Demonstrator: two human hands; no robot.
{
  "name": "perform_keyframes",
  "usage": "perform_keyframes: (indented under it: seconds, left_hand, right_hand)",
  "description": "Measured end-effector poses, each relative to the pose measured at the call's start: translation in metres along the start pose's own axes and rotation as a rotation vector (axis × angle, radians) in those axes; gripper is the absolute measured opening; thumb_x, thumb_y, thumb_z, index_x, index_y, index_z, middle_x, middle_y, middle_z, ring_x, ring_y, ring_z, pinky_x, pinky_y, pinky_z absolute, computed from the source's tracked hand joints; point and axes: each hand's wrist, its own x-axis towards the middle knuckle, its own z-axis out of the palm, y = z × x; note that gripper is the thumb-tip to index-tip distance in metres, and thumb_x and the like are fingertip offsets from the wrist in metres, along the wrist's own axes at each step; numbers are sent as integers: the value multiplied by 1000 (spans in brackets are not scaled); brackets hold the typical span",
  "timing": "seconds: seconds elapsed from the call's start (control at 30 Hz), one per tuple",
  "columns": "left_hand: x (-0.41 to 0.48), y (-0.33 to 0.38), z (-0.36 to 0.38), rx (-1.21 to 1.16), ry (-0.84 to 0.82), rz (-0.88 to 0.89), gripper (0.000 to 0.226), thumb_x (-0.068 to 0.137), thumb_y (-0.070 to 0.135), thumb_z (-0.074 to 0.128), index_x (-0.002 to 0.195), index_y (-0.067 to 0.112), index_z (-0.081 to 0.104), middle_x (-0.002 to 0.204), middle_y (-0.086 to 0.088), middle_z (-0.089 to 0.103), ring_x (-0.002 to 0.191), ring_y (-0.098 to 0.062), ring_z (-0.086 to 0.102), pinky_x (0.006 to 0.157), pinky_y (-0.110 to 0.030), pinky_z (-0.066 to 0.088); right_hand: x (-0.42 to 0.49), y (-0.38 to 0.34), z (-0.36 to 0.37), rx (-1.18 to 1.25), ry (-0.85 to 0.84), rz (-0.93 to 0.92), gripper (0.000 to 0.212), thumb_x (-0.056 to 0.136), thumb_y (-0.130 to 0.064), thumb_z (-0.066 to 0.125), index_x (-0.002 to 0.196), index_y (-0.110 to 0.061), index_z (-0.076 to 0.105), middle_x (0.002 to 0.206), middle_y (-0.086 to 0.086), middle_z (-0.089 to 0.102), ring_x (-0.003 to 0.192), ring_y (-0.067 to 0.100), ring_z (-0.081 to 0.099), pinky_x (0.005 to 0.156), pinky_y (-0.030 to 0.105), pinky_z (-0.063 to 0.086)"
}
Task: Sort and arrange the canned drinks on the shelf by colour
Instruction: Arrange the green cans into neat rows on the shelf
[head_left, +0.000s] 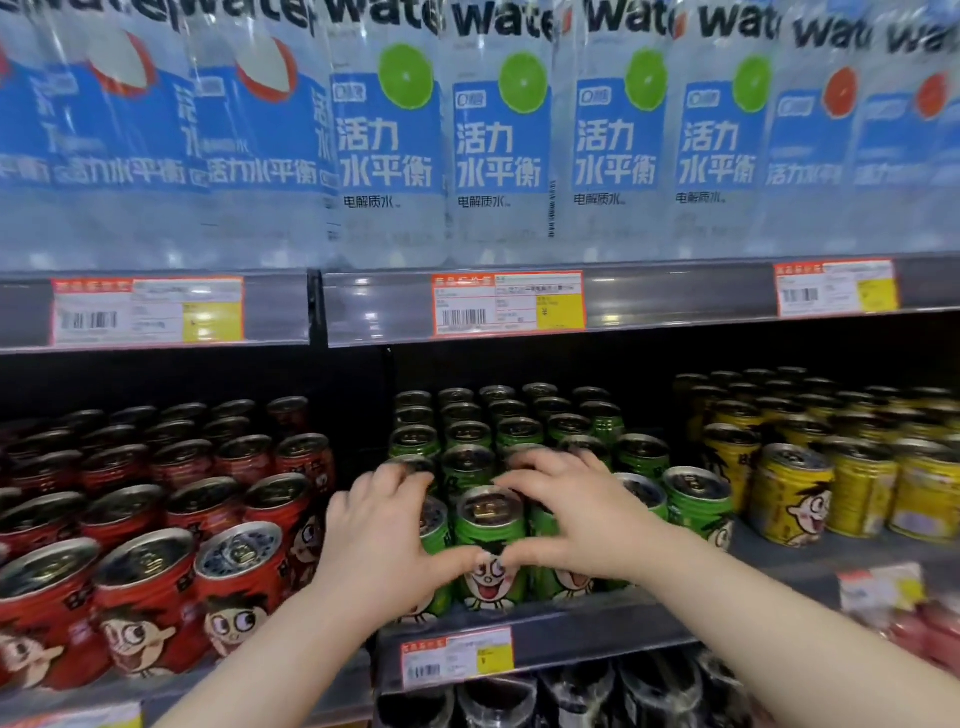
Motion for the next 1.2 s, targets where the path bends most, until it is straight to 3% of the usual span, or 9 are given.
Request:
perform_keyframes:
  seconds: [0.13, 0.27, 0.4, 0.63, 0.87, 1.0, 1.1, 1.2]
  left_hand:
    - [8, 20, 3, -37, -7, 165, 87, 70, 77, 46, 143, 36, 22, 145, 9, 26, 134, -17, 23, 108, -36, 18]
    - [13, 35, 10, -14, -54, 271, 73, 81, 69, 42, 144, 39, 20, 148, 11, 26, 135, -17, 26, 108, -38, 22]
    - [10, 35, 16, 73, 16, 304, 61, 88, 60, 39, 143, 41, 22, 146, 14, 31, 132, -15, 32, 105, -34, 27]
    - [11, 57, 7, 4, -65, 120, 66, 78, 76, 34, 133, 40, 39, 142, 13, 36, 131, -17, 34, 107, -41, 25]
    - [14, 150, 17, -95, 24, 81, 59, 81, 64, 47, 130, 32, 43, 139, 7, 39, 132, -19, 31, 112, -48, 20]
    - [18, 229, 27, -126, 20, 161, 56, 82, 59, 50, 129, 30, 45, 134, 8, 43, 129, -17, 36, 114, -46, 17]
    - [19, 282, 38, -201, 15, 196, 57, 82, 56, 55, 130, 26, 46, 131, 6, 47, 123, -17, 43, 109, -36, 29]
    - [19, 319, 54, -274, -53, 170, 63, 81, 53, 59, 134, 22, 43, 132, 3, 47, 122, -17, 45, 102, -32, 38]
  right_hand:
    - [-34, 30, -8, -37, 13, 295, 89, 64, -84, 21, 139, -37, 34, 149, -8, 28, 140, 17, 21, 114, 50, 7]
    - [-69, 58, -7, -34, -65, 513, 72, 82, -70, 39, 144, -38, 23, 155, -7, 16, 145, 22, 5, 114, 52, 11]
    - [-79, 64, -3, 36, -41, 459, 68, 89, -55, 46, 147, -35, 17, 156, -4, 18, 143, 21, 8, 115, 37, 16]
    - [-79, 69, -2, 10, -29, 406, 73, 86, -60, 46, 148, -34, 16, 156, -2, 18, 143, 25, 8, 114, 39, 19]
    - [-116, 105, -29, 229, -6, 253, 68, 90, -50, 49, 147, -36, 14, 158, -8, -1, 146, 15, -7, 119, 37, 10]
    - [-170, 159, -45, 162, -52, 207, 57, 91, -45, 50, 142, -29, 33, 155, -2, 21, 144, 16, 14, 116, 34, 21]
    - [-207, 201, -53, 162, -62, 255, 51, 90, -40, 53, 138, -27, 41, 146, -4, 36, 134, 15, 33, 110, 30, 30]
    - [-237, 234, -58, 155, -72, 277, 49, 90, -38, 53, 136, -25, 44, 142, -5, 41, 132, 13, 36, 109, 28, 30]
